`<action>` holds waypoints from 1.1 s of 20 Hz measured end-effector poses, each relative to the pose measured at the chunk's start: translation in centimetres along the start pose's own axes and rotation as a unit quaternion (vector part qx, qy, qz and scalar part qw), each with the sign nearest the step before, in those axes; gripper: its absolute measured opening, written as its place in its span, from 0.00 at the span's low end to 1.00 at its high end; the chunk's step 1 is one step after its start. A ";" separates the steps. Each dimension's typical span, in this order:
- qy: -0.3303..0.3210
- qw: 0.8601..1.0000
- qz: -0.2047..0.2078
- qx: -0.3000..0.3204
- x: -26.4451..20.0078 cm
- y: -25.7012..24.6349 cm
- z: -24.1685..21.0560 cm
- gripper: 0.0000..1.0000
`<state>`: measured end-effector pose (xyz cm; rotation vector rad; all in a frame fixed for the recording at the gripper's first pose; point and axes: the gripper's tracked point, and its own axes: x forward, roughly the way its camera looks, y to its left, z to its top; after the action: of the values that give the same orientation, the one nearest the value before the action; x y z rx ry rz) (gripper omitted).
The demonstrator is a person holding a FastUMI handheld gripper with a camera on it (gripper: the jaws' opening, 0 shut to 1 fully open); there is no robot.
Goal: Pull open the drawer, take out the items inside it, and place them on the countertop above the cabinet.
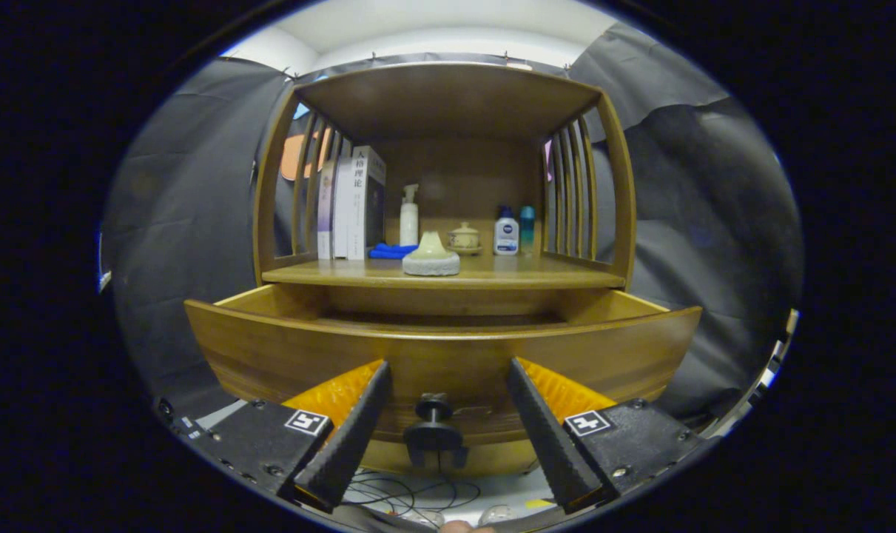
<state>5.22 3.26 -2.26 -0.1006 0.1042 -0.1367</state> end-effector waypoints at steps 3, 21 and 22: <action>0.001 1.000 0.001 0.001 1.3 -0.1 0.2 1.00; -0.006 1.000 0.004 0.002 8.6 0.0 1.8 1.00; -0.007 1.000 0.005 0.003 8.9 0.0 1.8 1.00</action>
<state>14.23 2.17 -1.32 -0.0953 0.0900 -0.1271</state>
